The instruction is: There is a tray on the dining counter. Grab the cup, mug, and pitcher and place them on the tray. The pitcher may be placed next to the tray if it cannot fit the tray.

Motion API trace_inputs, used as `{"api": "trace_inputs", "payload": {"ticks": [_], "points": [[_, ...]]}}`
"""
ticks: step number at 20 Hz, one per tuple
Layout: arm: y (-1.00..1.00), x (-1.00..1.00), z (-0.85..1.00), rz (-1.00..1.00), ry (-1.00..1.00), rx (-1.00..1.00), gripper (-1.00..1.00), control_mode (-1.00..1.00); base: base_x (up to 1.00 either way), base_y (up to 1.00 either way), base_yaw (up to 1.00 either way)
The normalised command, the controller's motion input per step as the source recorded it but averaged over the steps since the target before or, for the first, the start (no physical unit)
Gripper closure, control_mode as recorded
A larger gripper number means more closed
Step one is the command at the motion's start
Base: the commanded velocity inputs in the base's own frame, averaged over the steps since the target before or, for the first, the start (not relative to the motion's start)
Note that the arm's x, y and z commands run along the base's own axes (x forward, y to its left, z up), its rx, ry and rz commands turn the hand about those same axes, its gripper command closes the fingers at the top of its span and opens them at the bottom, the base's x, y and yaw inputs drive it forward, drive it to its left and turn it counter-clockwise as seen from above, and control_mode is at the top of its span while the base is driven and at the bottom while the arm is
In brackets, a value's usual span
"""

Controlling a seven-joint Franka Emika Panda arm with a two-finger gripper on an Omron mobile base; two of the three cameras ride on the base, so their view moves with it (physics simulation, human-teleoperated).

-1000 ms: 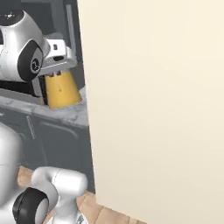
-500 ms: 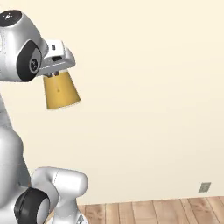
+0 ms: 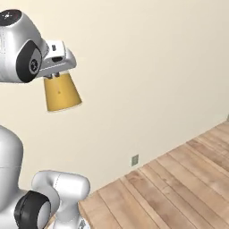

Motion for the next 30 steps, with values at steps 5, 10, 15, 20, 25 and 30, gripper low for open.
{"api": "trace_inputs", "payload": {"ticks": [5,10,15,20,25,30], "points": [[0.0,0.0,0.0,0.0,0.0,0.0,1.0,1.0,0.0,-0.51,-0.81],[0.0,0.0,0.0,0.0,0.0,0.0,1.0,1.0,0.0,-0.25,-0.79],[0.0,0.0,0.0,0.0,0.0,0.0,1.0,1.0,0.06,0.01,-0.69],[0.0,0.0,0.0,0.0,0.0,0.0,1.0,1.0,0.53,0.44,-0.39],[0.0,0.0,0.0,0.0,0.0,0.0,1.0,1.0,0.94,0.7,-0.3],[0.0,0.0,0.0,0.0,0.0,0.0,1.0,1.0,0.96,0.67,-0.29]]}}
